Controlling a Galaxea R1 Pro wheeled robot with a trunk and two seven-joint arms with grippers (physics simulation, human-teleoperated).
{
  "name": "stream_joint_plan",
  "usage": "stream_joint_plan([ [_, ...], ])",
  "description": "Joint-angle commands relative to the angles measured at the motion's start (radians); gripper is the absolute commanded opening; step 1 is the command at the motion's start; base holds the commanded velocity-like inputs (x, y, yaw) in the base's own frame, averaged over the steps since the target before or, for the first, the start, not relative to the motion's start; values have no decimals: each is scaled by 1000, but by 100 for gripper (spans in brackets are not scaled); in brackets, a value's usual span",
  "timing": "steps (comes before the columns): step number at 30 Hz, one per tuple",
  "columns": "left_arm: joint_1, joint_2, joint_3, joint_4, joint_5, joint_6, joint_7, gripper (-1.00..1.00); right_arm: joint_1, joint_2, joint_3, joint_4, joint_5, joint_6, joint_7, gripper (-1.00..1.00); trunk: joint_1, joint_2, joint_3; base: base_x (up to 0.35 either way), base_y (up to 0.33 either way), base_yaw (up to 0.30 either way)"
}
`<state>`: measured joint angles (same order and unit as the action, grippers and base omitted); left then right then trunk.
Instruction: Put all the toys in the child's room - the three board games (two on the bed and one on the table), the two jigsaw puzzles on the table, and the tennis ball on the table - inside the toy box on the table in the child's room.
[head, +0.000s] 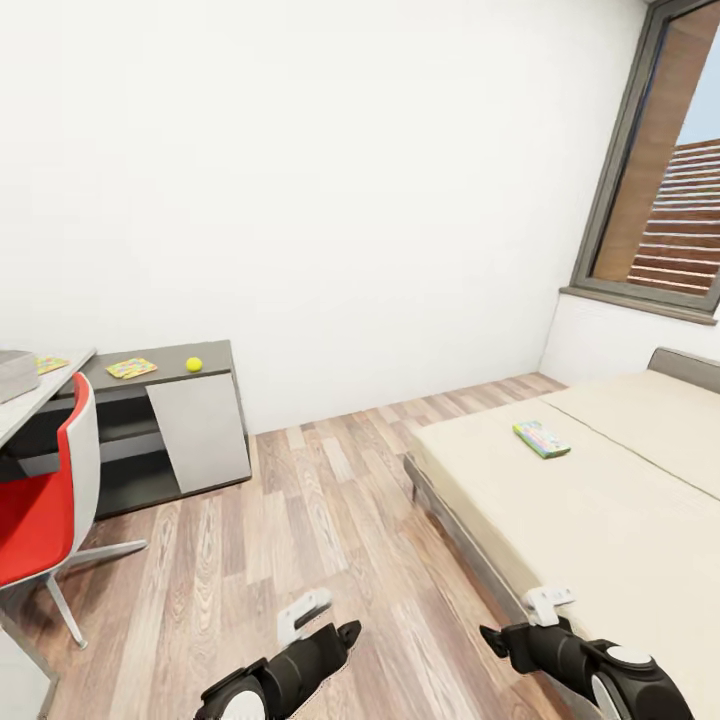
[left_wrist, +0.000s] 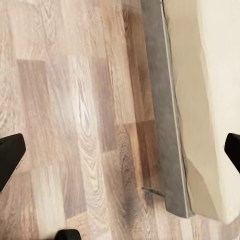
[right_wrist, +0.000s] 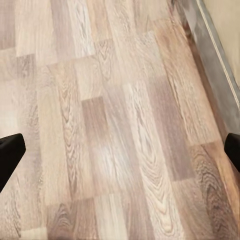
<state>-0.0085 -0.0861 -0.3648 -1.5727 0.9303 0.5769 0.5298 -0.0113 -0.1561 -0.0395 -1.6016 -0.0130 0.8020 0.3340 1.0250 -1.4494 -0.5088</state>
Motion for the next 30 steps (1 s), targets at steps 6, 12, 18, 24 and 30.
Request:
stream_joint_plan([
  [6,-14,1,16,2,9,4,10,100,-13,-1,-4,-4,-2,44,4,100,0,-1,-1,0,0,293],
  [12,-9,25,42,-2,10,-2,3,100,-30,3,2,1,-1,155,8,100,0,-1,-1,0,0,295],
  [18,-2,32,45,-2,8,-5,5,100,-31,0,3,4,1,173,10,100,0,-1,-1,-10,-7,287],
  [24,1,34,47,-2,6,-5,6,100,-30,-2,0,5,1,182,12,100,0,-1,-1,-131,-88,140],
  [30,2,34,47,-1,6,-4,4,100,-29,-2,3,6,0,184,12,100,0,-1,-1,-205,-136,51],
])
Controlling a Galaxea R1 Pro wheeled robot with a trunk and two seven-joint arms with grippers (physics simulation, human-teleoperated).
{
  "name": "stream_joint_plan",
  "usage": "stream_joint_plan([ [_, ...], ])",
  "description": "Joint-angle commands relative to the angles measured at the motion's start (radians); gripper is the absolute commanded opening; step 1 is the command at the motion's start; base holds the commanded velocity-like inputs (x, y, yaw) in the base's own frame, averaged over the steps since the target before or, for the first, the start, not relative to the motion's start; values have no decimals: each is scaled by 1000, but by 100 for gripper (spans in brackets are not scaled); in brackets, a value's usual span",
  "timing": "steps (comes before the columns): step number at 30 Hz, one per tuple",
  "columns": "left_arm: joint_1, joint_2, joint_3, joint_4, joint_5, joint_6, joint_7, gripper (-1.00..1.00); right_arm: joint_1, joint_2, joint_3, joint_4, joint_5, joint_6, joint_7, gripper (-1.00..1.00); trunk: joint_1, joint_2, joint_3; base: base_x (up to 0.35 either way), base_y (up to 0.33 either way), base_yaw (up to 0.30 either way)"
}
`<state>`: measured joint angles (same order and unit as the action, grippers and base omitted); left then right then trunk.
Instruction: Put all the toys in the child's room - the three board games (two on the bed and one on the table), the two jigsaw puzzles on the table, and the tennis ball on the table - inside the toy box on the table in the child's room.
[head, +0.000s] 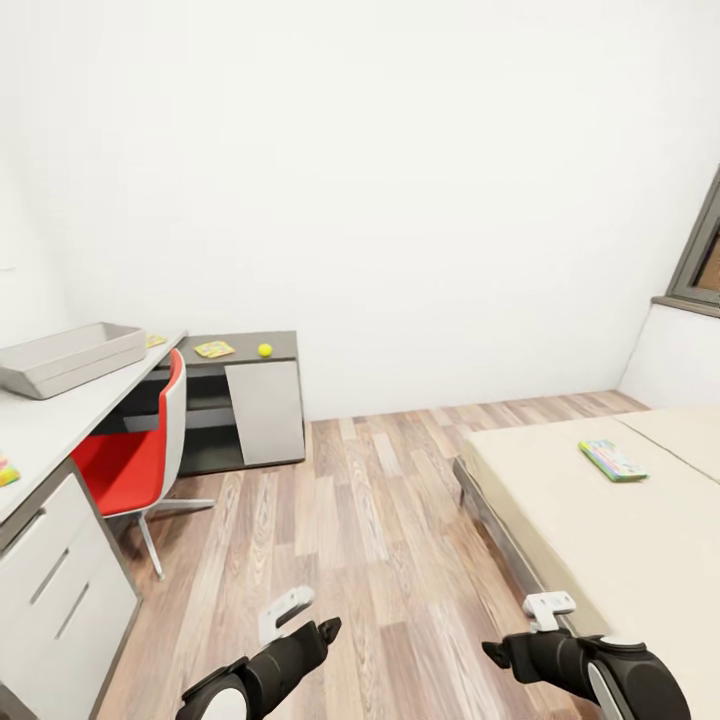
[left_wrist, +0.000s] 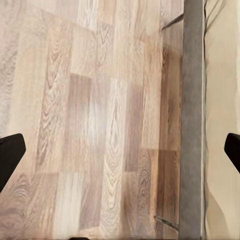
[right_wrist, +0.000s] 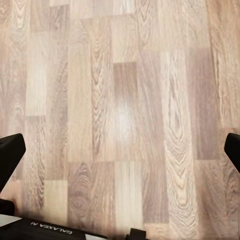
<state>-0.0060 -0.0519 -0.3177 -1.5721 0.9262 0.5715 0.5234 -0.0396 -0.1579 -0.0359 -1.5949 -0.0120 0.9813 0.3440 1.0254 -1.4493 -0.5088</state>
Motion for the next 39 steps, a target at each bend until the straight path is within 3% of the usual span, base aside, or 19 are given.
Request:
stream_joint_plan([
  [1,-1,0,-1,-2,11,1,10,100,0,0,0,-1,-1,5,2,100,0,-1,-1,-227,-152,25],
  [20,0,0,-1,-3,13,1,8,100,2,2,5,0,-2,7,3,100,0,-1,-1,-187,-123,15],
  [39,0,1,0,0,17,1,6,100,3,3,5,0,-2,7,3,100,0,-1,-1,-16,-10,224],
])
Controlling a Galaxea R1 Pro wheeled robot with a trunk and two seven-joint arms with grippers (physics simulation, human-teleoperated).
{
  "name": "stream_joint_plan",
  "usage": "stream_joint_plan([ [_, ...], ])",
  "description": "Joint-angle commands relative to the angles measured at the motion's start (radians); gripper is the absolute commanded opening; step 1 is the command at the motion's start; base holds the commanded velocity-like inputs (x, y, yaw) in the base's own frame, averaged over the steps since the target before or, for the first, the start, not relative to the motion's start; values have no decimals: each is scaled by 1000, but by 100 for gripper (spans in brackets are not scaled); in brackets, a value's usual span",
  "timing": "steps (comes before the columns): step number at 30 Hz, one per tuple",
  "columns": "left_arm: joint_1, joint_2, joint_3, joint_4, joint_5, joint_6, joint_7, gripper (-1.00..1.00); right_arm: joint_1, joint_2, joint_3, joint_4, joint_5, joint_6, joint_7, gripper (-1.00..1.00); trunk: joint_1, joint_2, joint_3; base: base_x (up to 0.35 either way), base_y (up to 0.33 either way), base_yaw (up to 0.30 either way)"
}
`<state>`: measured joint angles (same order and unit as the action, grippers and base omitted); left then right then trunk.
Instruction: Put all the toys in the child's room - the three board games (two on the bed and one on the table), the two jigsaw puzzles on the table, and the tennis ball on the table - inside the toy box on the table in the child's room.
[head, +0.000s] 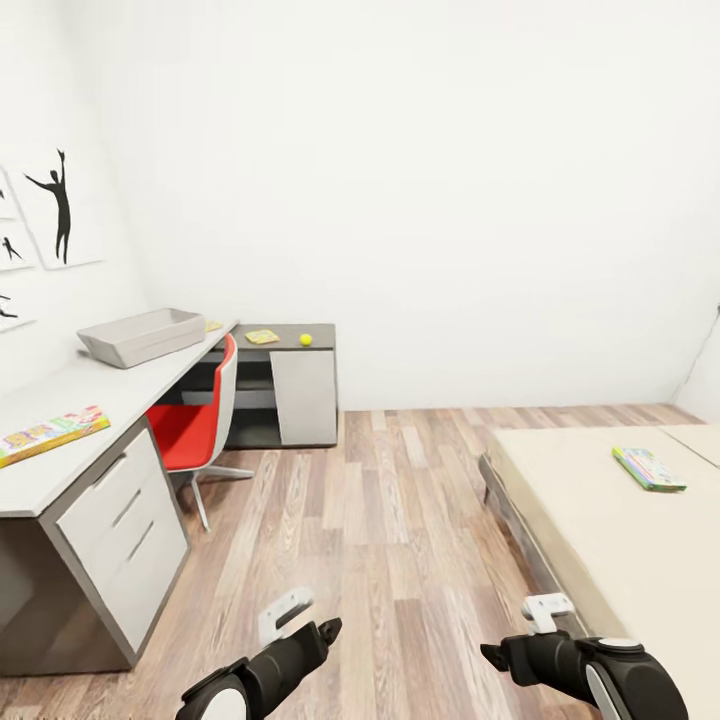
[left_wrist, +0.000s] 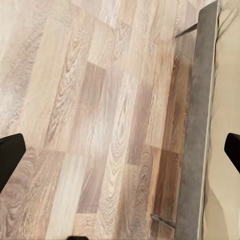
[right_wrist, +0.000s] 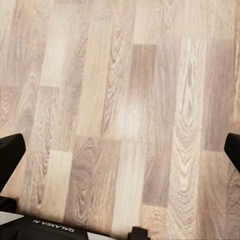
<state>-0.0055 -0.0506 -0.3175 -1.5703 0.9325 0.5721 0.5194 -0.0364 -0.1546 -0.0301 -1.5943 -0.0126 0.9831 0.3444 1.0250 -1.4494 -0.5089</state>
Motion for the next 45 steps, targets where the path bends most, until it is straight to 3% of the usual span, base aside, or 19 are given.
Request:
stream_joint_plan([
  [1,-1,0,0,-1,10,1,9,100,0,0,-1,-1,-1,5,2,100,0,-1,-1,-2,-1,147],
  [45,1,0,0,1,8,0,12,100,3,1,-1,-1,-3,5,2,100,0,-1,-1,-26,-11,17],
])
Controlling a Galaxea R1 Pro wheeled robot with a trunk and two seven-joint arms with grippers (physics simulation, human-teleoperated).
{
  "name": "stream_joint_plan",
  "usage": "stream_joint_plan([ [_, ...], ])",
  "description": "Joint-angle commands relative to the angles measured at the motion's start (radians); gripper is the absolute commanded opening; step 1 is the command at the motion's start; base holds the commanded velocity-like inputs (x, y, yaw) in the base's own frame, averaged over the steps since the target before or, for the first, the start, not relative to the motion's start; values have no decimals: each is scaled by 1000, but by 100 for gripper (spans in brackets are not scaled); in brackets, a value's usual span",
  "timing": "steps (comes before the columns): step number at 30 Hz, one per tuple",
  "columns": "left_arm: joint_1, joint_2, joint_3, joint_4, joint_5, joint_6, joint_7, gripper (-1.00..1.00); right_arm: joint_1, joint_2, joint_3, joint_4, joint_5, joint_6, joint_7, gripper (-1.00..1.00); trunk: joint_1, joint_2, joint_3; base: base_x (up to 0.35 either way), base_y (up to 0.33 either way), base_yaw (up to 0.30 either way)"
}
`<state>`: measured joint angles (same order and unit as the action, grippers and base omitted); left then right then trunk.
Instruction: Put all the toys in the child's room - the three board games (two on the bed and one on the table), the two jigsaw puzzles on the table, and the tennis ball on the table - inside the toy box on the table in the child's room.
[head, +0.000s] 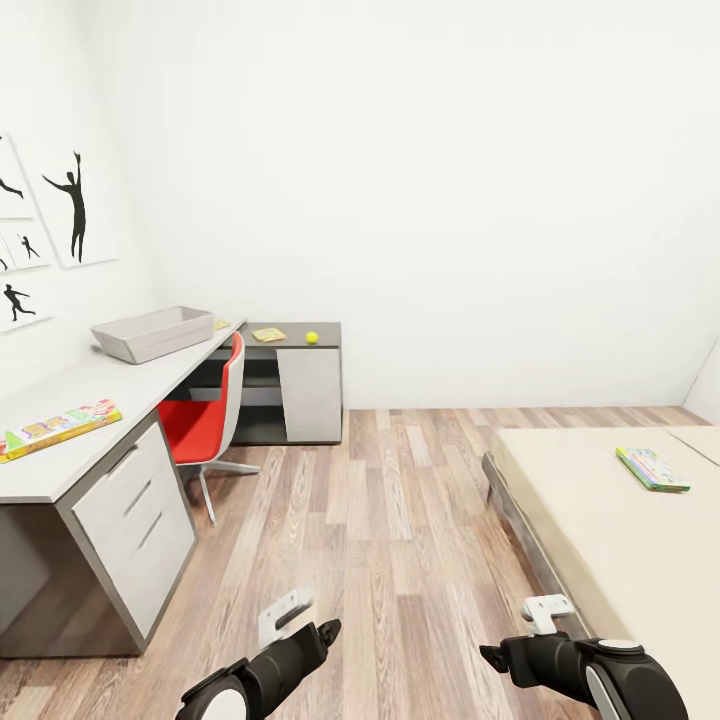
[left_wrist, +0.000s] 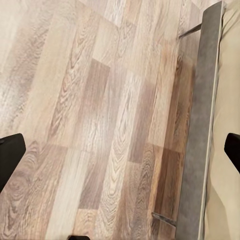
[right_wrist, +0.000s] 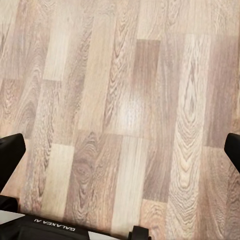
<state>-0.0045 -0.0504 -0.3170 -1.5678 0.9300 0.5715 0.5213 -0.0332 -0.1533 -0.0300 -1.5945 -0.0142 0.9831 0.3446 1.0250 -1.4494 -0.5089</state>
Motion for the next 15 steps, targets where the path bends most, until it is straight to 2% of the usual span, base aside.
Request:
stream_joint_plan([
  [1,0,0,0,-2,10,1,10,100,-1,0,-1,-1,-1,5,2,100,0,-1,-1,0,0,0],
  [6,0,0,0,-2,10,1,10,100,-1,0,-1,-1,-1,5,2,100,0,-1,-1,0,0,14],
  [15,-1,0,-1,-2,10,1,9,100,-1,-2,-3,0,-2,5,3,100,0,-1,-1,0,0,89],
])
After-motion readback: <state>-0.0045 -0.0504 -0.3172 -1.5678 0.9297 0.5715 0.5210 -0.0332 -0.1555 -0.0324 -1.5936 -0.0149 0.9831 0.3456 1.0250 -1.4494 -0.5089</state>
